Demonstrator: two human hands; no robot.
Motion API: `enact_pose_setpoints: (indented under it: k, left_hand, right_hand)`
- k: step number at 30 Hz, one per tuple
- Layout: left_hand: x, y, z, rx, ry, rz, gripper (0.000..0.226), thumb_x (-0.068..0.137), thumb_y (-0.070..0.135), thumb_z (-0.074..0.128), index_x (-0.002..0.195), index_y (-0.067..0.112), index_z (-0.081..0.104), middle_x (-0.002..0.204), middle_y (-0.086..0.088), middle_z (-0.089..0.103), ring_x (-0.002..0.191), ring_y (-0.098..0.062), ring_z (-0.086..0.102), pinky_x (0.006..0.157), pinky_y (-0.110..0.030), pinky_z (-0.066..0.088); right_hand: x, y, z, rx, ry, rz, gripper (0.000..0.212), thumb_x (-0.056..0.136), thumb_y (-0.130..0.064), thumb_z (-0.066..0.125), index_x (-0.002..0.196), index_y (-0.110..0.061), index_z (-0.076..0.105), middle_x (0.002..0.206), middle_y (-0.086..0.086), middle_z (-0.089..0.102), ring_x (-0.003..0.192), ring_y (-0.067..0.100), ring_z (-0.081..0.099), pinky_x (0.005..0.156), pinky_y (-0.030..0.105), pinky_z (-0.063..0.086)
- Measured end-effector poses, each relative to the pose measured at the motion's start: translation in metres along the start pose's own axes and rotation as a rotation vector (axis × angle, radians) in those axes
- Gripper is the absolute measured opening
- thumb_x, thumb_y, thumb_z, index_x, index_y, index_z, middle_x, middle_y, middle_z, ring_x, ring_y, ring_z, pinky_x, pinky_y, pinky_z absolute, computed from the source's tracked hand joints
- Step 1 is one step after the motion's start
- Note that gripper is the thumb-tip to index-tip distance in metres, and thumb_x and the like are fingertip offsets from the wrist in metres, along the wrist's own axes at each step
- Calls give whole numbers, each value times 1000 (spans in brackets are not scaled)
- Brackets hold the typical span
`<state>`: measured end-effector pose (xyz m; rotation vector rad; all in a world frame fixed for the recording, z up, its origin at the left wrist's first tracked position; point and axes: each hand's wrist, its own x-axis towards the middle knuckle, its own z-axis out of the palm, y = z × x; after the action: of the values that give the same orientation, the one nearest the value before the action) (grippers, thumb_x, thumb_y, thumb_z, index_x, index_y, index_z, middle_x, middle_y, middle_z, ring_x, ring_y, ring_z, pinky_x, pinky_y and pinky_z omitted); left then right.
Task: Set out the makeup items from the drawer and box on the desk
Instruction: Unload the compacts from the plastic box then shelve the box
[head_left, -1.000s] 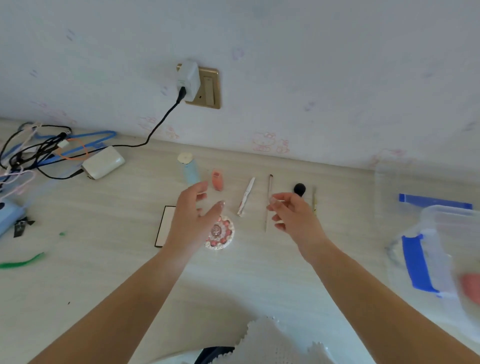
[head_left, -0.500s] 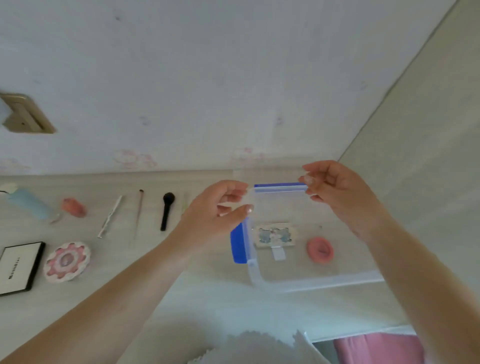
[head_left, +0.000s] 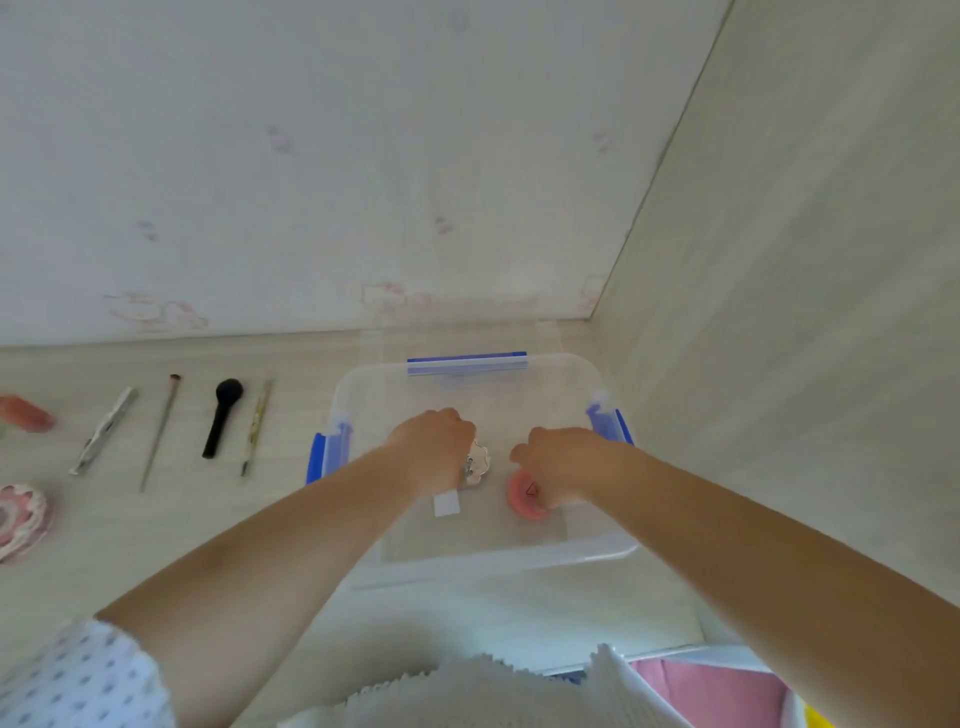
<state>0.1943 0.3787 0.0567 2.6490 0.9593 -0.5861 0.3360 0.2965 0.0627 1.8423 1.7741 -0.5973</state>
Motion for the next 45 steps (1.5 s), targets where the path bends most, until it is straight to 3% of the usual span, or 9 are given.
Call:
enact_pose_setpoints:
  k: [7,12,18,25,30,34,37,41,45]
  left_hand:
    - [17,-3,29,186,-122,-172,52,86,22,62,131,8,42,128,-10,40,117,-27,46,87,-35,45]
    - [23,2,37,163,-94,-188,45,87,12,55,130,4,41,131,-15,36,122,-31,40,94,-40,46]
    - [26,-2,47,111,-96,-178,62,81,30,67,129,6,36,127,-13,38,121,-31,41,92,-48,48]
    - [30,-2,42,30,-99,-175,59,76,30,72,120,9,41,116,-10,54,107,-31,57,82,-42,49]
    - [14,-10,10,-245,-65,-168,34,82,32,64,106,12,51,107,-5,59,99,-26,58,73,-28,41]
    - [-14,-22,-24,-591,-30,-125,29,81,32,69,73,18,46,75,2,48,65,-14,51,53,-22,44]
    - [-41,-36,-41,-927,11,-98,22,82,27,70,83,10,56,78,-5,58,70,-19,58,62,-28,53]
    - [-74,-71,-49,-1174,122,-134,30,80,25,72,104,11,61,99,-8,72,91,-23,71,84,-42,57]
    - [-102,-105,-47,-1298,192,-172,29,81,23,71,105,11,61,93,-1,73,78,-10,71,61,-23,55]
  right_hand:
    - [27,-7,8,-134,-168,-36,51,76,-24,74,121,-15,52,124,10,45,106,31,57,71,31,39]
    - [38,-7,17,-58,-20,-39,54,75,-12,69,123,-10,44,121,16,45,100,35,58,69,32,37]
    - [40,-4,16,-92,-28,-33,56,74,-16,71,123,-9,46,121,14,48,104,32,58,71,31,35]
    - [42,-5,2,-112,-135,-7,33,74,-25,69,105,-16,60,75,-3,55,76,21,60,61,27,40]
    - [26,0,-16,43,1,-14,9,80,-14,58,88,-11,62,64,-2,45,69,22,52,48,23,31]
    - [-14,9,-44,297,206,10,23,84,-25,57,102,-11,56,85,4,54,80,22,48,64,28,36]
    - [-37,11,-60,506,341,26,24,83,-32,62,99,-15,58,93,4,62,77,20,52,67,30,39]
    - [-48,-8,-78,770,379,12,15,81,-32,66,82,-29,51,79,-7,59,71,23,63,64,35,50]
    - [-47,-45,-97,883,430,-53,15,80,-31,67,81,-30,53,76,-8,63,70,14,64,64,31,50]
